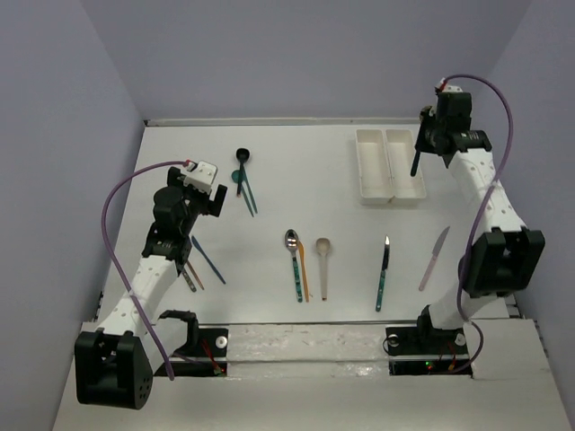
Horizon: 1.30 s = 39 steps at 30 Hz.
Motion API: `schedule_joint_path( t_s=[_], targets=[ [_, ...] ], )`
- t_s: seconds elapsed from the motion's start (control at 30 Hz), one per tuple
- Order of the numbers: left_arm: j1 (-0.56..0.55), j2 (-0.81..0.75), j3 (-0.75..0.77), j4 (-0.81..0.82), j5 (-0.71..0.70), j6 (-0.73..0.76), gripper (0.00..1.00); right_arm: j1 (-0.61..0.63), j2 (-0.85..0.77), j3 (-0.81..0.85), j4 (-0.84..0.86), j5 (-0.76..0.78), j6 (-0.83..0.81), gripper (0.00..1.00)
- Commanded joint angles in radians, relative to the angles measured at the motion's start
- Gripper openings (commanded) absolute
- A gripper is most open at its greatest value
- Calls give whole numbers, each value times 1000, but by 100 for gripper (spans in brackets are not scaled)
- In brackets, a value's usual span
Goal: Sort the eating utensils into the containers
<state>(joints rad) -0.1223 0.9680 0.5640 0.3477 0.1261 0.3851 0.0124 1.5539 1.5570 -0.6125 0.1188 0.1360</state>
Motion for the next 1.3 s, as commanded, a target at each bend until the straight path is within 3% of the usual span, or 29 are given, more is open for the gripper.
schedule_joint_path(
  t_s=[0.0, 0.3, 0.43, 0.77, 0.87, 0.9, 1.1, 1.27],
  targets=[
    [7, 12, -9, 36, -5, 12, 99, -6, 216, 190, 34, 85, -136, 0],
    [7, 61, -7, 43, -2, 14, 99, -6, 515, 324, 33, 119, -254, 0],
    [7, 75, -4, 45, 3, 14, 99, -6, 571, 299, 28, 36, -231, 0],
    [7, 80, -4, 53, -2, 17, 99, -6, 623, 239, 23, 62, -207, 5],
    [6, 78, -4, 53, -3, 20, 99, -6, 627, 252, 20, 74, -200, 23],
    [7, 77, -6, 53, -5, 18, 99, -6, 626, 259, 17, 65, -200, 36],
    [7, 77, -6, 53, -2, 20, 99, -6, 578, 291, -21, 97, -187, 54],
    [7, 74, -7, 53, 7, 23, 99, -6, 434, 288, -111, 160, -80, 61]
  ],
)
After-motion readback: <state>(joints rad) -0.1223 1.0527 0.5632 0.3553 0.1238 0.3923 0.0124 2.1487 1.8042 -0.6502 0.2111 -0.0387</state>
